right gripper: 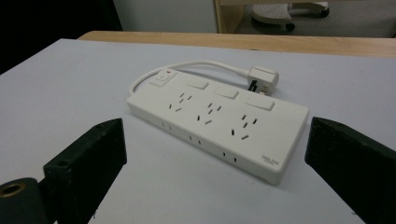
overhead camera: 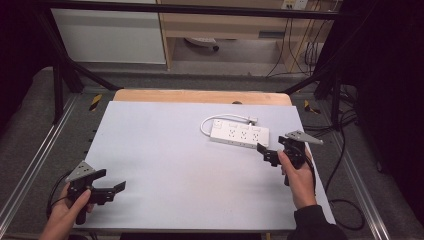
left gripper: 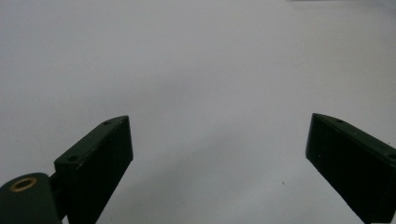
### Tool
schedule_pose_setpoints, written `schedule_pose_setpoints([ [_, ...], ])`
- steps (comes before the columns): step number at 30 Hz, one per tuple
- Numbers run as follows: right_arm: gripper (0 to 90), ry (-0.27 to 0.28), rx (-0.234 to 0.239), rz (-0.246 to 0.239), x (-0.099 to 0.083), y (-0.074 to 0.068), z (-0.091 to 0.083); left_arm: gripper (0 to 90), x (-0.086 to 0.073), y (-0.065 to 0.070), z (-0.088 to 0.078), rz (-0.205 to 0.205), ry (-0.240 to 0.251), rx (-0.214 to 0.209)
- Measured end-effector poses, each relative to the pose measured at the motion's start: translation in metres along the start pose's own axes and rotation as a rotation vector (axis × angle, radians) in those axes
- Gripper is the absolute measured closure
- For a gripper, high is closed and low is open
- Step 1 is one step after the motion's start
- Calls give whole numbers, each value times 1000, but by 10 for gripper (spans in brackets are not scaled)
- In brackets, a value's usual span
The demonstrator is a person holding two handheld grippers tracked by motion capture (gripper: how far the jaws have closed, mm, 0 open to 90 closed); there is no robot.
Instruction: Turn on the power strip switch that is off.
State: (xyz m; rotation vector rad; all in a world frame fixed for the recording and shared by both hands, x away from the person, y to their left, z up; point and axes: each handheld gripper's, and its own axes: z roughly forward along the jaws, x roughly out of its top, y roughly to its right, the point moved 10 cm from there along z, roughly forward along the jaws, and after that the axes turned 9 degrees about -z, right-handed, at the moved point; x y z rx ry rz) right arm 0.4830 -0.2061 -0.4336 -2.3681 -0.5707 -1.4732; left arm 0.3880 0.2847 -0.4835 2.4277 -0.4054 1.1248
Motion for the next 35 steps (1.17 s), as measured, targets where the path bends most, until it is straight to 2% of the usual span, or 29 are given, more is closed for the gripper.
schedule_pose_setpoints([
  [12, 59, 40, -24, -39, -14, -4, -24, 75, 1, 0, 0, -3, 5, 0],
  [17, 60, 32, -41, -60, -26, -4, -28, 75, 1, 1, 0, -2, 8, -2],
  [22, 65, 1, -52, -68, -44, -4, -25, 75, 1, 1, 0, -1, 6, -2],
  [25, 65, -35, -48, -81, -56, -6, -18, 75, 1, 1, 0, 1, 7, -3],
  [32, 62, -111, -4, -106, -75, -19, 0, 75, 1, 2, 0, 3, 7, -5],
  [35, 61, -173, 3, -139, -84, -25, 12, 75, 1, 2, 0, 4, 10, -3],
])
